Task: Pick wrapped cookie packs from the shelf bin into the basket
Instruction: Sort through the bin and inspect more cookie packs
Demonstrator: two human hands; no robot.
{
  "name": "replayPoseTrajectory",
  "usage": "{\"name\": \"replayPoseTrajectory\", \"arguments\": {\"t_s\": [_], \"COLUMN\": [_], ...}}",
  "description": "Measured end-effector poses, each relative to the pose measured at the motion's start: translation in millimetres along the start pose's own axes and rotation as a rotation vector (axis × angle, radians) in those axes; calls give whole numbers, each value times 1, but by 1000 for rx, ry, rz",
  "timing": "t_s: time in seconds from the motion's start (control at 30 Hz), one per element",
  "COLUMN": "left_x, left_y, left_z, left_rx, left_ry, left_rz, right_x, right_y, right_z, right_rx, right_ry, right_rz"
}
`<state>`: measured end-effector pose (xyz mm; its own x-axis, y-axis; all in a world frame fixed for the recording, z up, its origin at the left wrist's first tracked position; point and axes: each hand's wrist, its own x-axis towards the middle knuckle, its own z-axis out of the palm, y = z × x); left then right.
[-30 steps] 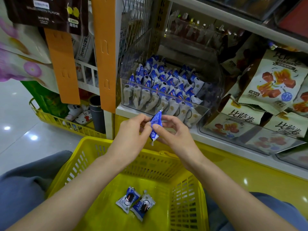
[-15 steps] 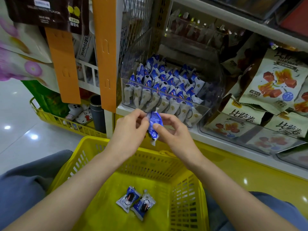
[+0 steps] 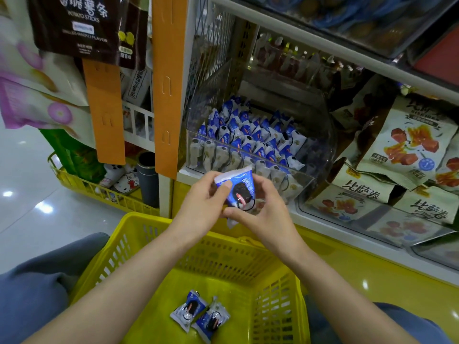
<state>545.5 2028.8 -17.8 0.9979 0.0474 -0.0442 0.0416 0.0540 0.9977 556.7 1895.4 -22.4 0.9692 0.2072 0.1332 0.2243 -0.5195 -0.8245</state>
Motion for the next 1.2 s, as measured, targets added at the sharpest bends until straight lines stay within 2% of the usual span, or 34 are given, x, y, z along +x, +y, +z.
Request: {"name": "replayPoseTrajectory", "arguments": {"t_s": [0.17,0.3,0.37,0.5,0.6,0.67,0.9,1.2], "left_x": [13,35,49,76,86,88,90,94], "left_y": [13,31,42,47,35,29,20,15], "left_z": [-7,-14,-19,-29,-34,-35,-42,-40], "left_rx": [-66,295,351,764,1069,1168,1216,1187], "left_ry": [-21,70,116,105,53,34,46,100], "left_rz": [100,289,382,607,640,712,834,876], "right_x": [6,18,36,106,168,200,262,272], "right_y": [-15,-33,-39,-42,-35,-22,14,24], "right_z": [-11,-29,-41,-58,-62,-63,-65,-50], "right_rx": [207,260,241,111,-87,-229,-571,-557], "right_ry": [-49,-15,17,303,432,371,253,22], "right_rz": [-3,-2,3,77,134,178,221,153]}}
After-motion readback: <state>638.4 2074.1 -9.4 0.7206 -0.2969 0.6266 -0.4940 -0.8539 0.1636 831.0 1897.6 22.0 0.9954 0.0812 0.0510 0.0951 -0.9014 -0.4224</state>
